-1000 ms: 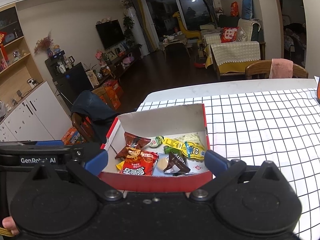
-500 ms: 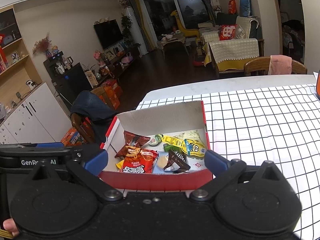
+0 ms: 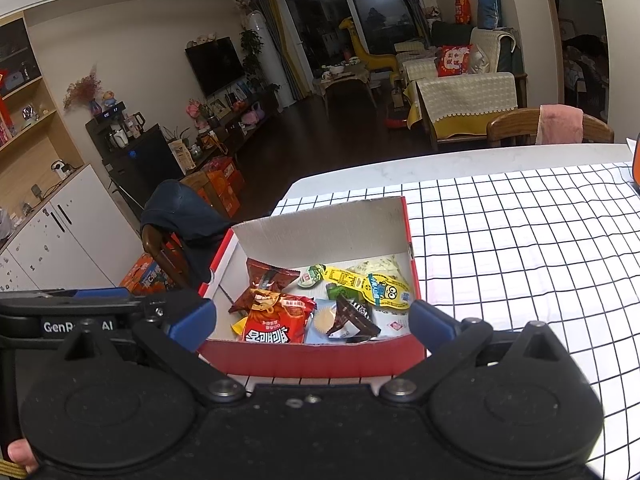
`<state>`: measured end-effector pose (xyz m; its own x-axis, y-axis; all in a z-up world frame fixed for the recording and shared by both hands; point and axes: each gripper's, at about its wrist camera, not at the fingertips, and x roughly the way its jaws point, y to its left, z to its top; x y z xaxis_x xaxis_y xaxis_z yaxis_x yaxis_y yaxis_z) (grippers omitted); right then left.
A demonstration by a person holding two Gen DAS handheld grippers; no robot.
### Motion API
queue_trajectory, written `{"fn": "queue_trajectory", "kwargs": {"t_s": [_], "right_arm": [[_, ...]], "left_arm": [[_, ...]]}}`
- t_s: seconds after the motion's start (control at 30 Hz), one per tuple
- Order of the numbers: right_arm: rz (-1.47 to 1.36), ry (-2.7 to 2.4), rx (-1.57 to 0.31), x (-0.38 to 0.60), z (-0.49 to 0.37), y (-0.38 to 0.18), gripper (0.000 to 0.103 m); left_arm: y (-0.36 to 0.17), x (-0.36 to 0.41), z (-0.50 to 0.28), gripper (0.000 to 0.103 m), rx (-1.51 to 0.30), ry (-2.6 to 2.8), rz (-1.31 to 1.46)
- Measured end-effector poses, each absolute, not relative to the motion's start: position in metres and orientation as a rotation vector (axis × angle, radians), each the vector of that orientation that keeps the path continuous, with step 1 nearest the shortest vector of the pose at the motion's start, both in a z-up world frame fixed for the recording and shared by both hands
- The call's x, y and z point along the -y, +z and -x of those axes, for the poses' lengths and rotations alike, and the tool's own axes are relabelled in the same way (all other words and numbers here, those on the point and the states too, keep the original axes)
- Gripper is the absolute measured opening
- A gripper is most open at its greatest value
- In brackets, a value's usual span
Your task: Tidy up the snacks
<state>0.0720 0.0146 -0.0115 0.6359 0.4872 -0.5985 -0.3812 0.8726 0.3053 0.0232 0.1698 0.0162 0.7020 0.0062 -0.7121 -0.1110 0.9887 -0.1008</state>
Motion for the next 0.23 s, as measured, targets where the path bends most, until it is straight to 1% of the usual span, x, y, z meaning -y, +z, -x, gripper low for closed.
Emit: {"fn": "queue_trajectory", "kwargs": {"t_s": [0.23], "right_arm": [[-0.158,0.496,-0.732,-0.0136,-0.0719,-0.0126,0.103]], "left_arm": [[0.0161,-0.1695,-0.0226,0.103,-0.794,0.064,0.143]]}}
